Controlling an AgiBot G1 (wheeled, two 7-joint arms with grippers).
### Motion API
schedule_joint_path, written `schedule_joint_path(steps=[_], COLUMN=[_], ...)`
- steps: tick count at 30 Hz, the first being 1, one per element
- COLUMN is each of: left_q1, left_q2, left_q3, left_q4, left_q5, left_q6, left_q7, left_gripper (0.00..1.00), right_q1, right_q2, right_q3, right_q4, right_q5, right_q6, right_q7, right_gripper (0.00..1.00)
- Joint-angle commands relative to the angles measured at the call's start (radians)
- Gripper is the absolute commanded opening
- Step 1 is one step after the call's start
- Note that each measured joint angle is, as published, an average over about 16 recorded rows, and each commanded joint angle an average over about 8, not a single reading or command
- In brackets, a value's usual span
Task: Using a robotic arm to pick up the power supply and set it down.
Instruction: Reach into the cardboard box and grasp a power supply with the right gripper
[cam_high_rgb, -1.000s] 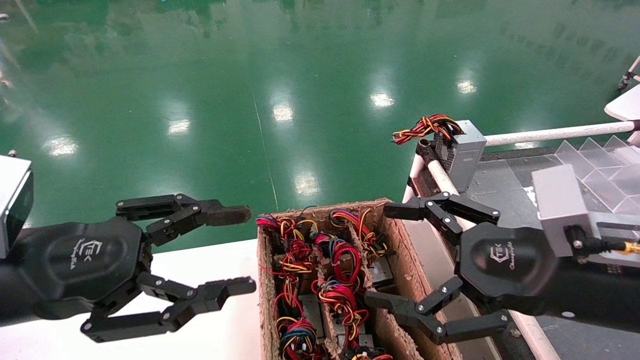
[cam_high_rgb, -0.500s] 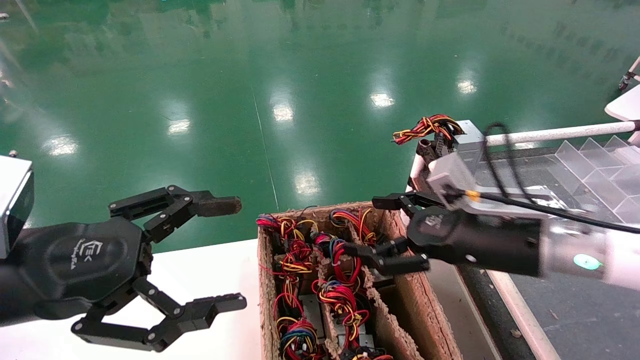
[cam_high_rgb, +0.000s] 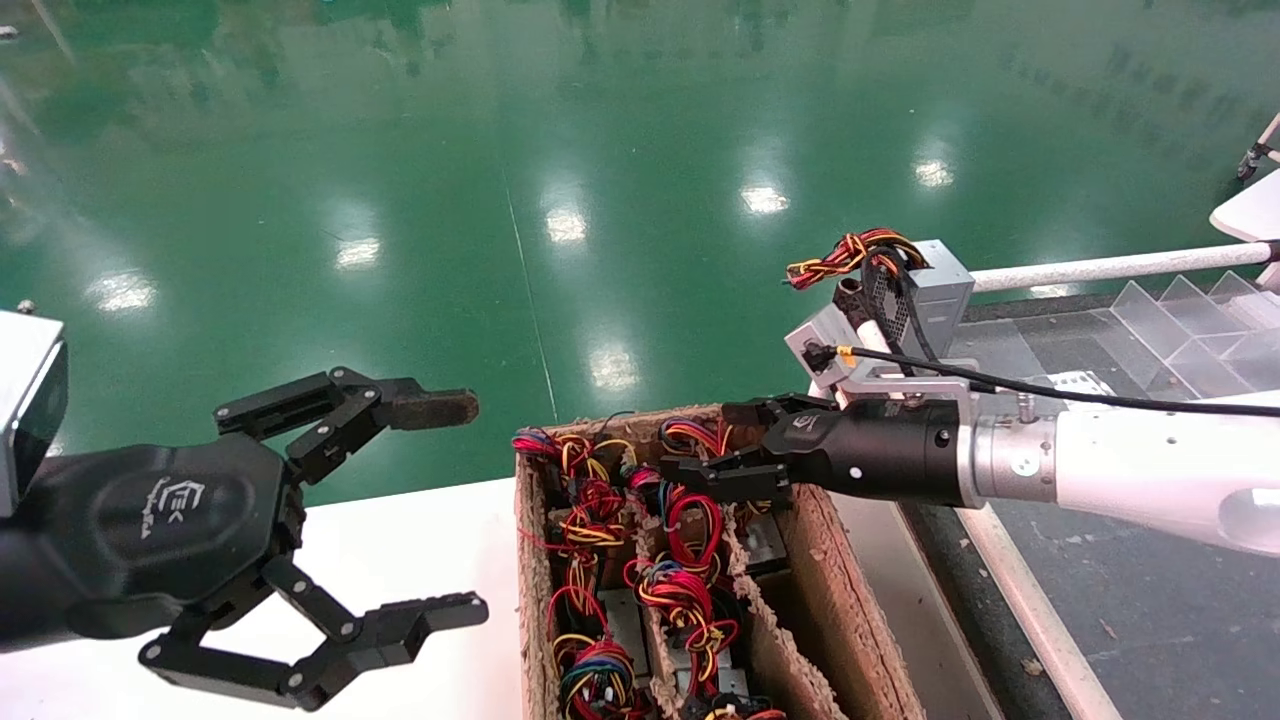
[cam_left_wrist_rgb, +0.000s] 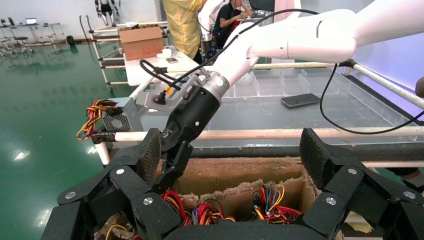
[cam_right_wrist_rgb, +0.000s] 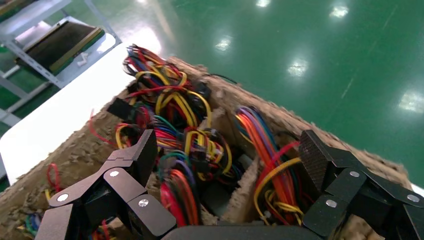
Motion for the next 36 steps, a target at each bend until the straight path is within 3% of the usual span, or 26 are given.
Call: schedule_joint_path(steps=[1,6,20,36], left_q1=[0.000,0.000,0.000,0.000], left_q2=[0.000,0.000,0.000,0.000], left_q3=[0.000,0.000,0.000,0.000], left_q4=[0.000,0.000,0.000,0.000], left_q5=[0.000,0.000,0.000,0.000], left_q6=[0.000,0.000,0.000,0.000], left_q7=[0.000,0.000,0.000,0.000], left_gripper=[1.00,1.00,1.00,1.00], right_q1=[0.012,0.034,0.078,0.091], right_q2=[-0.016,-0.038,-0.073,-0.099], right_q3=[0.000,0.008,0.026,0.021], right_q4=[-0.050,-0.157,-0.351,-0.416], right_q5=[0.002,0.019,0.044,0.030], right_q6=[-0.007,-0.030,-0.044,-0.013], right_q7=[-0.016,-0.046,-0.147,-0.259], right_gripper=[0.61,0.00,0.00,0.00])
